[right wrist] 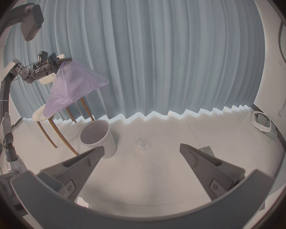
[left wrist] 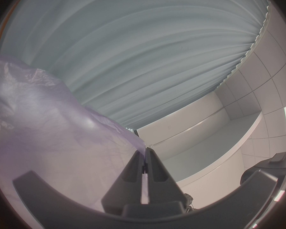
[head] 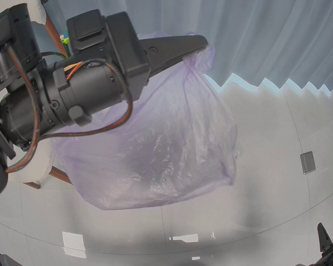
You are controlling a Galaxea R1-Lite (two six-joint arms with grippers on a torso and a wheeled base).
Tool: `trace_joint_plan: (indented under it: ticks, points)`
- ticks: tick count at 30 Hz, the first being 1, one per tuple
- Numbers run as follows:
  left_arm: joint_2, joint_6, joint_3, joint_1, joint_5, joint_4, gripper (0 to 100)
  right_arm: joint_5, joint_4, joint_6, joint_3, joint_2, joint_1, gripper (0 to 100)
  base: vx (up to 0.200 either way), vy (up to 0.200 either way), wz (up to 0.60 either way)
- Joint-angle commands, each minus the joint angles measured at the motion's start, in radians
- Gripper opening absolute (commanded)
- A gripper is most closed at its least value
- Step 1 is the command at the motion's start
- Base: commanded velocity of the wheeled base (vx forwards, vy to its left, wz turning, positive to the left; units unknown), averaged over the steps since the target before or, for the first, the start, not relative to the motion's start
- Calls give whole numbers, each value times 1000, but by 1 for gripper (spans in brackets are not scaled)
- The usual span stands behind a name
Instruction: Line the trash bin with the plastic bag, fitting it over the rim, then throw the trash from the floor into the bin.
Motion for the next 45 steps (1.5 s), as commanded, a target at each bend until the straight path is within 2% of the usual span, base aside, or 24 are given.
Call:
trace_joint_plan:
  ticks: [1,10,16,23,28,30,32,33,34,38,41,45]
  points:
    - [55,-2,-3,-9,-1,-29,0,0,0,0,16,-18,0,100,0,0,0]
    - [52,5,5,24,1,-22,0,0,0,0,18,-18,0,100,0,0,0]
    - [37,5,118,75,4,-29,0,0,0,0,16,-18,0,100,0,0,0]
    - [34,10,166,83,13,-29,0,0,0,0,18,-18,0,100,0,0,0]
    - [34,79,219,126,81,-32,0,0,0,0,18,-18,0,100,0,0,0]
    - [34,111,232,156,145,-42,0,0,0,0,18,-18,0,100,0,0,0]
    - [29,111,267,153,203,-55,0,0,0,0,18,-18,0,100,0,0,0]
    - [28,111,270,153,208,-57,0,0,0,0,16,-18,0,100,0,0,0]
    - [-12,111,322,144,257,-81,0,0,0,0,18,-18,0,100,0,0,0]
    - [-64,113,417,149,268,-117,0,0,0,0,18,-18,0,100,0,0,0]
    - [-90,73,483,166,266,-167,0,0,0,0,18,-18,0,100,0,0,0]
    - [-106,-65,572,162,260,-350,0,0,0,0,16,-18,0,100,0,0,0]
